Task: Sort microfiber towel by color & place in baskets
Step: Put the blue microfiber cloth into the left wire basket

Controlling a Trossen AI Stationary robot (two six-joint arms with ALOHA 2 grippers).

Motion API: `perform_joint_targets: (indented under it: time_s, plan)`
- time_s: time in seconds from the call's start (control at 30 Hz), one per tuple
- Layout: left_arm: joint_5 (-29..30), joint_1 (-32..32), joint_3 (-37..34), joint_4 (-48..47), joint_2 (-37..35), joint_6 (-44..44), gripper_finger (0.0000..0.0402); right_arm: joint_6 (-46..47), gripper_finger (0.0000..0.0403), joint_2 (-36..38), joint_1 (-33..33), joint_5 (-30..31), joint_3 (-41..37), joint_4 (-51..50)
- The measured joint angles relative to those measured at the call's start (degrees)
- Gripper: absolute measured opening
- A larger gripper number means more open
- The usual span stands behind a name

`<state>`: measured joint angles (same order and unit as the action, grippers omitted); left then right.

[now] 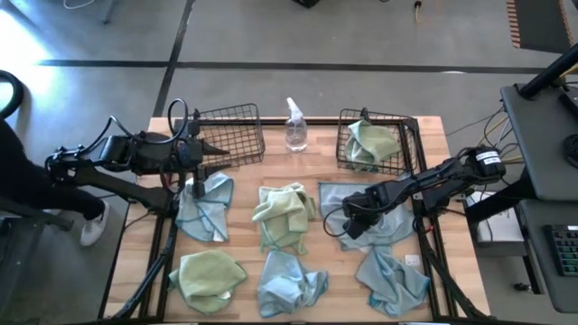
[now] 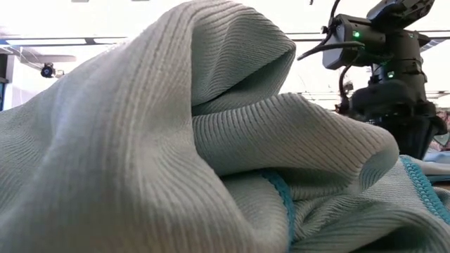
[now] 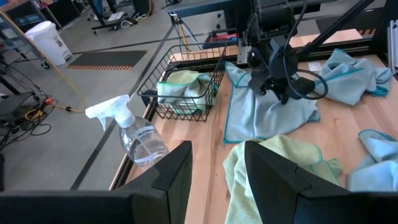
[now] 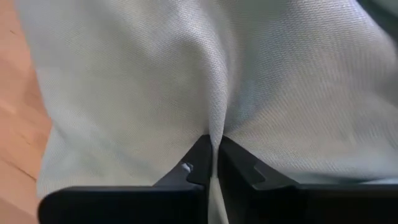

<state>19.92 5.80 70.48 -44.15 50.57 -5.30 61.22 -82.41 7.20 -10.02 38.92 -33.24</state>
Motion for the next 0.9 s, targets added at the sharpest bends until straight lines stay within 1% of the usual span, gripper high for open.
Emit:
perform_joint_targets:
  time_s: [0.17,0.27,0.47,0.6,0.9]
  plan:
    - [0.0,0.0,0.0,-0.01,0.0,0.0,0.0133,1.56,0.0009,1.19,0.0,0.62,0.09,4.41]
    - [0.0,0.0,0.0,-0.01,0.0,0.0,0.0132,1.28,0.0009,1.88,0.0,1.98,1.68,3.95]
    - [-0.01,-0.01,0.0,-0.09,-0.02,0.02,0.0133,-1.24,0.0009,4.01,0.0,2.6,6.61,3.39]
    - [-0.02,0.0,0.0,-0.28,-0.02,0.0,0.0132,-3.97,0.0009,5.87,0.0,6.75,11.6,3.45]
    - [-0.01,-0.01,0.0,-0.25,-0.02,0.02,0.0133,-14.64,0.0009,8.05,0.0,19.73,26.78,2.99]
